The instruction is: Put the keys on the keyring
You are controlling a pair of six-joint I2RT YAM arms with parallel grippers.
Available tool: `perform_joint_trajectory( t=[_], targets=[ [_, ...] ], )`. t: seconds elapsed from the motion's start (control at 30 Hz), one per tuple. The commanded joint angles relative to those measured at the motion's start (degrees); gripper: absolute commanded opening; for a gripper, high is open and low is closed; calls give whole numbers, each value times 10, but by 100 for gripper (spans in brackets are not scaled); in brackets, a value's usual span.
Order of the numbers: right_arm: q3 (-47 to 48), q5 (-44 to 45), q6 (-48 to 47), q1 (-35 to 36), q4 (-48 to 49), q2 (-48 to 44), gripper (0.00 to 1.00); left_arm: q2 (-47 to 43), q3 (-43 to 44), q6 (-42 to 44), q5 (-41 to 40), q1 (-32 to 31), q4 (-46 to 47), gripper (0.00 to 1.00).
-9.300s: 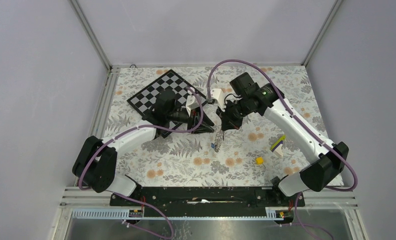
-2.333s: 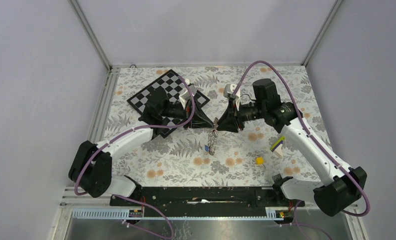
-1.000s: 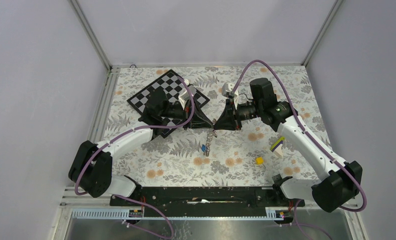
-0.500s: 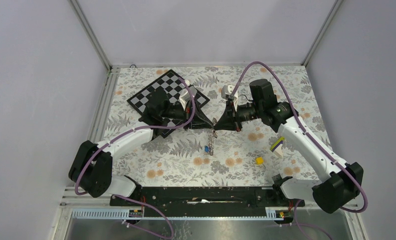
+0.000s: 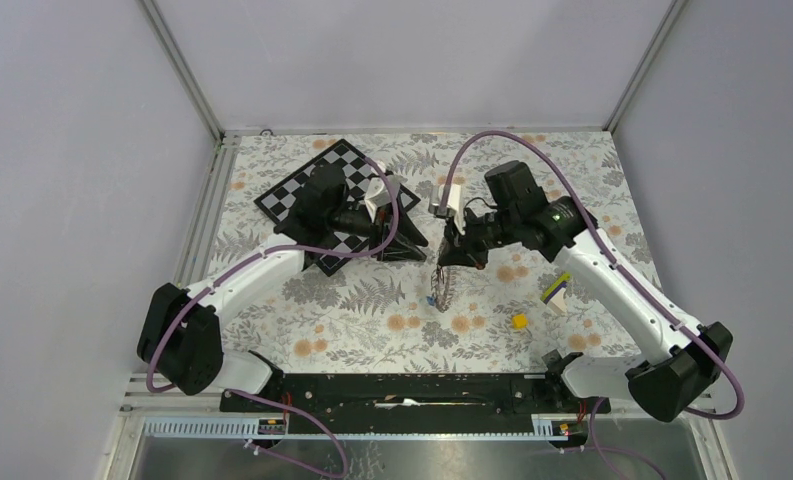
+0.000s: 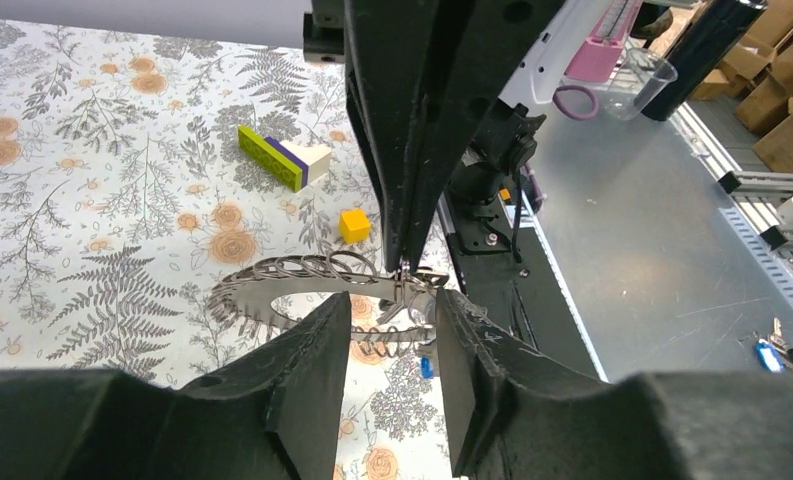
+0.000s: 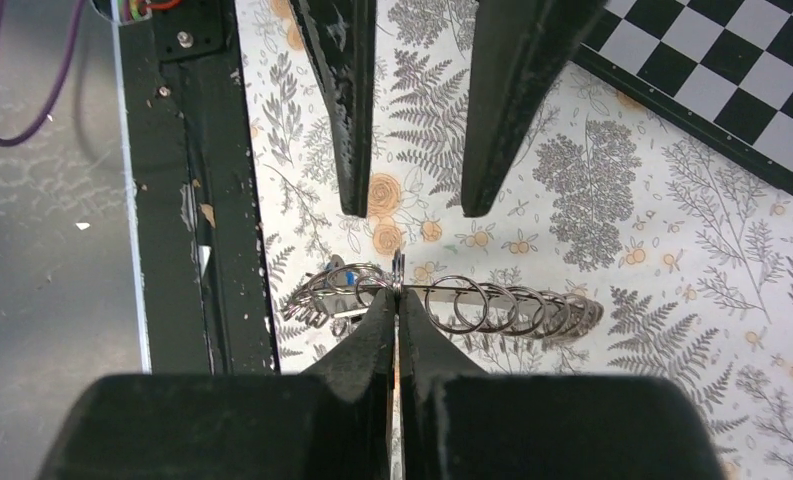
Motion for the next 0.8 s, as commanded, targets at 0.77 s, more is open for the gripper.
perform_joint_trajectory(
  t=[0.77],
  targets=[
    [182, 163, -37, 100, -160, 103, 0, -4, -50, 23, -9, -23, 86, 39]
  ],
)
